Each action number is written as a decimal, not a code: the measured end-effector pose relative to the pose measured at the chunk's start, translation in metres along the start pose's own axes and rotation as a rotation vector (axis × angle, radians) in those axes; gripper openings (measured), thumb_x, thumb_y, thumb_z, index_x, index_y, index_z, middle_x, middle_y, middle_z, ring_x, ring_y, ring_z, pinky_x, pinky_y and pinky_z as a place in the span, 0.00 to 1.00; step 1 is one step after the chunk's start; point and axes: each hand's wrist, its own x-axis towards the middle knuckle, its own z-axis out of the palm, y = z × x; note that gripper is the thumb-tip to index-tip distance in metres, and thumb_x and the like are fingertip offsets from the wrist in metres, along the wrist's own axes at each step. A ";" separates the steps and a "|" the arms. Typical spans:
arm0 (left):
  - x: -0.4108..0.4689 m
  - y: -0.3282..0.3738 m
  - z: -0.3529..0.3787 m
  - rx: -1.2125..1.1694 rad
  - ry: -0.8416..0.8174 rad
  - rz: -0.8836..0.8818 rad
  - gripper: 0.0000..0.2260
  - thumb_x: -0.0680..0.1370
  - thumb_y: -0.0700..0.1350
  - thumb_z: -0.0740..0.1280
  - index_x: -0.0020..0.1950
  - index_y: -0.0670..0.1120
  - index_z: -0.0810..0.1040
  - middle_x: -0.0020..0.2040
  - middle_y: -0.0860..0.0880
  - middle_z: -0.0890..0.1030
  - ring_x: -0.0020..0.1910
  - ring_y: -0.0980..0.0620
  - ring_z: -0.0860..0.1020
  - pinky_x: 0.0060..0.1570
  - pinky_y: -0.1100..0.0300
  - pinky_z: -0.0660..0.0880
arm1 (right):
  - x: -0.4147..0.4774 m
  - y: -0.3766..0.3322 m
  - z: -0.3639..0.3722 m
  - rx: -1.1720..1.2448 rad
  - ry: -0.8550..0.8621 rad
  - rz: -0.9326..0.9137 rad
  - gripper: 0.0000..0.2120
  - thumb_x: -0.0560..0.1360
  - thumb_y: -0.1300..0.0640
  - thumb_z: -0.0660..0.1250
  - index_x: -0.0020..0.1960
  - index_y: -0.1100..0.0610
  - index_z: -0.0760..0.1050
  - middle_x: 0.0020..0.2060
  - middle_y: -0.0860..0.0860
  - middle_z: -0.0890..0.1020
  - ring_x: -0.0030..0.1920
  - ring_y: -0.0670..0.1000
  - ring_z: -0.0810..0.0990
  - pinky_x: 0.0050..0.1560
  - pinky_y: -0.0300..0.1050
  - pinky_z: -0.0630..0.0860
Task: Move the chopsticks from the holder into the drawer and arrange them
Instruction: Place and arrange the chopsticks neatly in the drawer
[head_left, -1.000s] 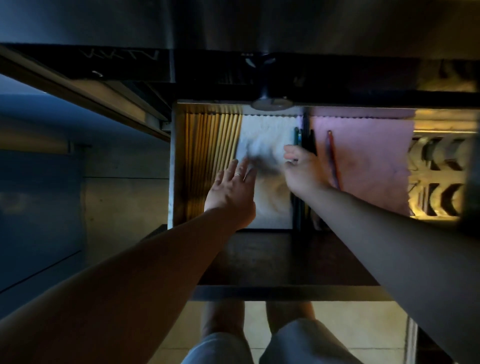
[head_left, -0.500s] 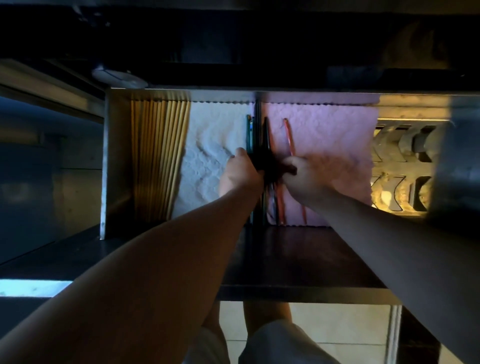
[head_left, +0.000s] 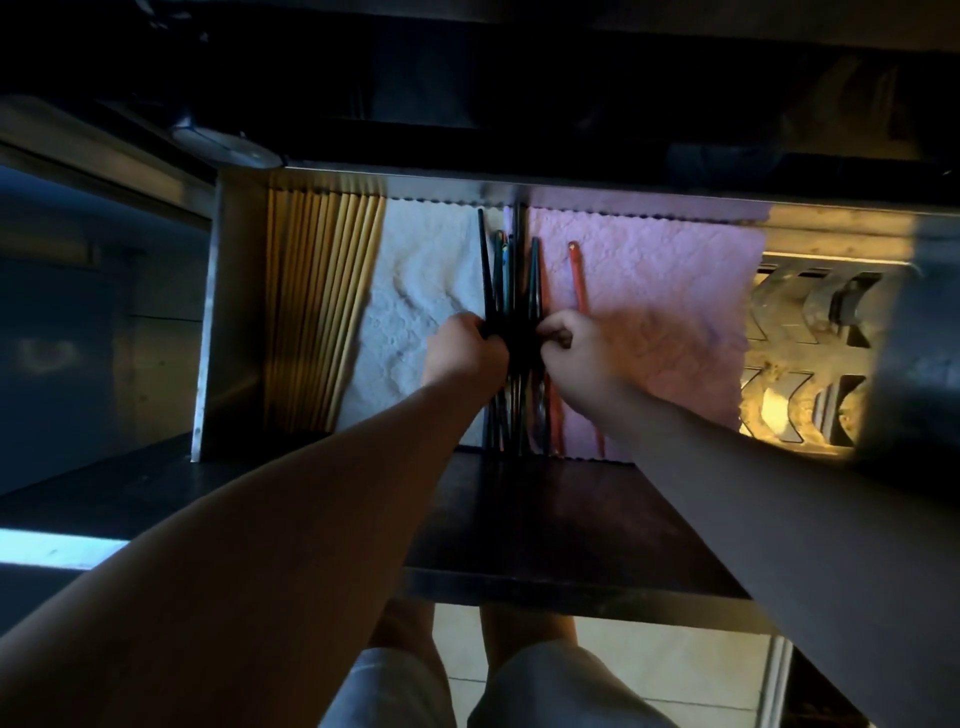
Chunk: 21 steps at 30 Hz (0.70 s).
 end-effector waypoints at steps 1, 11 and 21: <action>-0.001 -0.002 -0.003 -0.028 -0.004 -0.011 0.08 0.77 0.42 0.64 0.52 0.43 0.80 0.45 0.44 0.82 0.45 0.44 0.80 0.38 0.60 0.70 | 0.002 -0.002 0.003 -0.001 0.007 -0.002 0.11 0.75 0.68 0.60 0.50 0.57 0.77 0.40 0.50 0.79 0.44 0.51 0.78 0.44 0.42 0.74; -0.006 -0.019 -0.020 -0.454 0.003 -0.184 0.07 0.76 0.43 0.57 0.44 0.47 0.74 0.40 0.44 0.80 0.37 0.44 0.80 0.44 0.46 0.81 | 0.022 -0.012 0.024 -0.198 0.140 -0.037 0.11 0.74 0.59 0.68 0.56 0.59 0.79 0.50 0.54 0.82 0.51 0.53 0.81 0.53 0.42 0.76; -0.005 -0.027 -0.028 -0.580 -0.068 -0.213 0.06 0.80 0.46 0.63 0.44 0.49 0.75 0.42 0.45 0.80 0.35 0.50 0.75 0.36 0.56 0.78 | 0.037 -0.028 0.032 -0.413 0.168 0.077 0.18 0.76 0.48 0.66 0.61 0.58 0.77 0.60 0.54 0.80 0.60 0.54 0.78 0.58 0.42 0.73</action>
